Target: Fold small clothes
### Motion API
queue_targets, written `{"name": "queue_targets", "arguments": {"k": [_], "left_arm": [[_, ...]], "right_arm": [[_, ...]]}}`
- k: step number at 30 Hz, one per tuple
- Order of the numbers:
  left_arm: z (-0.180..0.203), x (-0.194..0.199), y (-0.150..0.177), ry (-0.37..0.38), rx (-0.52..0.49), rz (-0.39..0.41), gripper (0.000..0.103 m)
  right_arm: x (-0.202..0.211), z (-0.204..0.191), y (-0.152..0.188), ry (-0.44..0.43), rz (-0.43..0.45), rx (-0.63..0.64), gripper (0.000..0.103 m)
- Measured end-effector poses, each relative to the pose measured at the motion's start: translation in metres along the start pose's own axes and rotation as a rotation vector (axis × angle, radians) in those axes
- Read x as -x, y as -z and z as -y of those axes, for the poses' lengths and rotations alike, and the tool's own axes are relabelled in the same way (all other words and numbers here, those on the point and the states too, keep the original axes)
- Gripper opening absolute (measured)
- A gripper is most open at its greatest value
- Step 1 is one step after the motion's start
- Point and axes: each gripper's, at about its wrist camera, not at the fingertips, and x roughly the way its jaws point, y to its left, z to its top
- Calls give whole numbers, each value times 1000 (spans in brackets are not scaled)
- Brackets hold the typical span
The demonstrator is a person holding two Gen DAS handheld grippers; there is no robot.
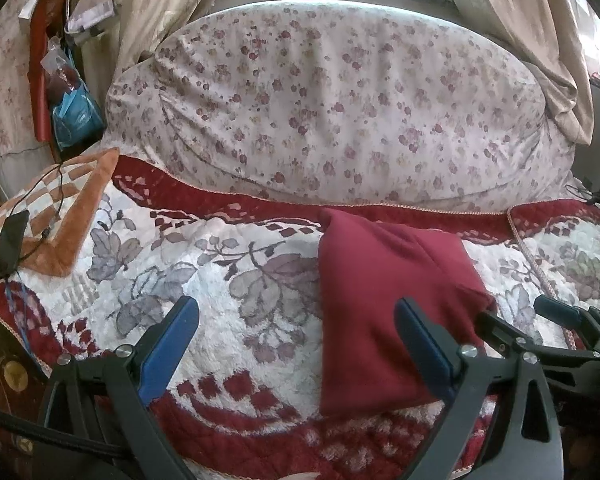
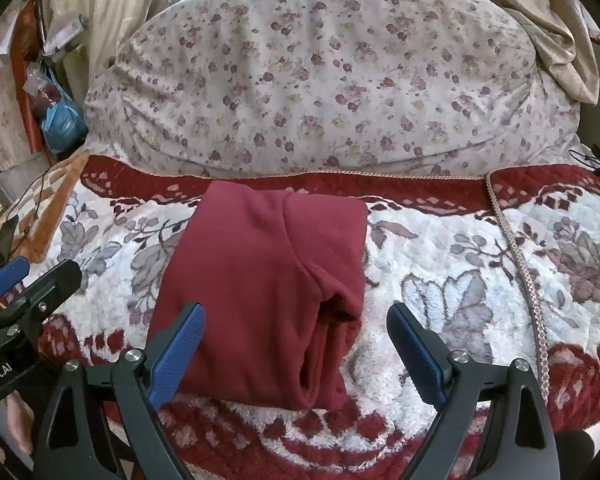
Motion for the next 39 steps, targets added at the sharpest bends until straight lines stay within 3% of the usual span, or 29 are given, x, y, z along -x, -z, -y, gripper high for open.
{"name": "queue_targets", "arguments": {"k": [39], "left_arm": [[3, -88, -33, 26, -39, -79, 97]], "right_arm": [[-73, 6, -31, 13, -65, 24, 95]]}}
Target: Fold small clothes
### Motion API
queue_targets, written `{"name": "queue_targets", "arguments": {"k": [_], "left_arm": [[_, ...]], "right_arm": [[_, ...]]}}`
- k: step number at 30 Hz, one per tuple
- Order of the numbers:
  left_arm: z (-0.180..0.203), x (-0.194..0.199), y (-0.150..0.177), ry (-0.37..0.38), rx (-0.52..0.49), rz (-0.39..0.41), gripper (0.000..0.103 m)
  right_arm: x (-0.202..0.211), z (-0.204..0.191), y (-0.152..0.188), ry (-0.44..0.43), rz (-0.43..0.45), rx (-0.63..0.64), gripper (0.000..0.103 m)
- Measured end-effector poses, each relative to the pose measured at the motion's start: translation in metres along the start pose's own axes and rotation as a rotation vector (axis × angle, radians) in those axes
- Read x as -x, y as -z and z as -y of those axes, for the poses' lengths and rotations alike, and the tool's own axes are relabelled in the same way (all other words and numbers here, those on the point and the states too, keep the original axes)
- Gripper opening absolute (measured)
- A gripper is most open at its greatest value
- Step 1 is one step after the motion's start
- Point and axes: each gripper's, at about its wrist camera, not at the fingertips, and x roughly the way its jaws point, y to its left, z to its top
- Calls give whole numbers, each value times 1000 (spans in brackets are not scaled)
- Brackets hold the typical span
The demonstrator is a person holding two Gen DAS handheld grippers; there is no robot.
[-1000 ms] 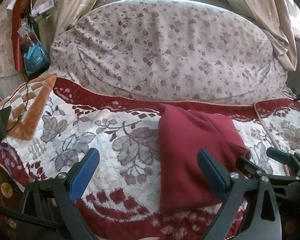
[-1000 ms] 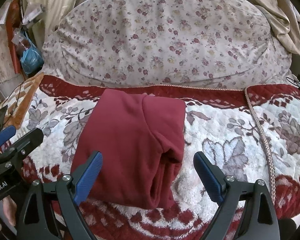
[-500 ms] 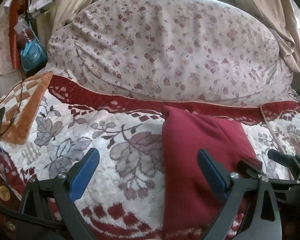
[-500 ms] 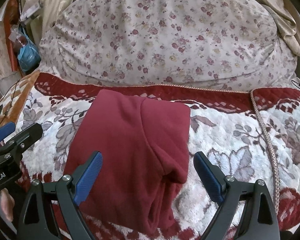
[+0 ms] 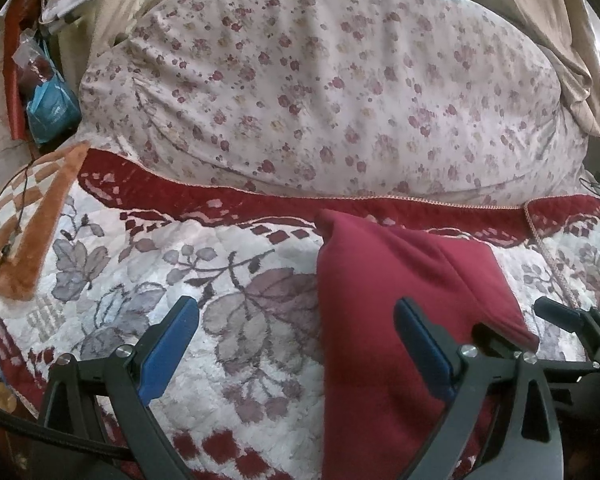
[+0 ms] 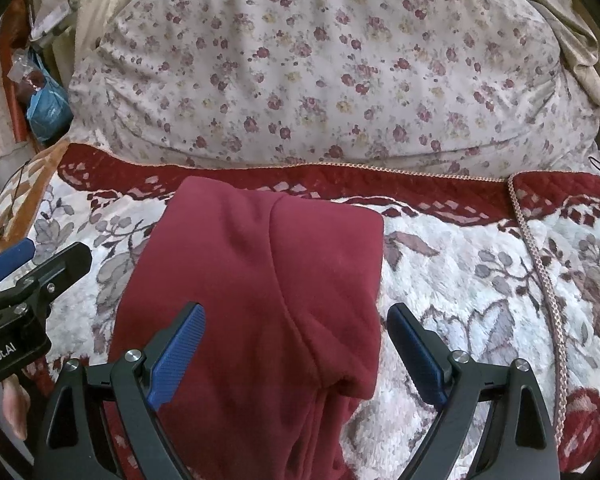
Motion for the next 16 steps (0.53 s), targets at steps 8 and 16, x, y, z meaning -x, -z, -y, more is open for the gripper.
{"name": "queue_targets", "arguments": {"k": [8, 16], "left_arm": [[2, -15, -2, -6, -1, -17, 97], [-2, -29, -3, 5, 2, -31, 97]], "right_arm": [[-14, 2, -2, 1, -24, 8, 95], [-24, 5, -5, 5, -40, 7, 95]]}}
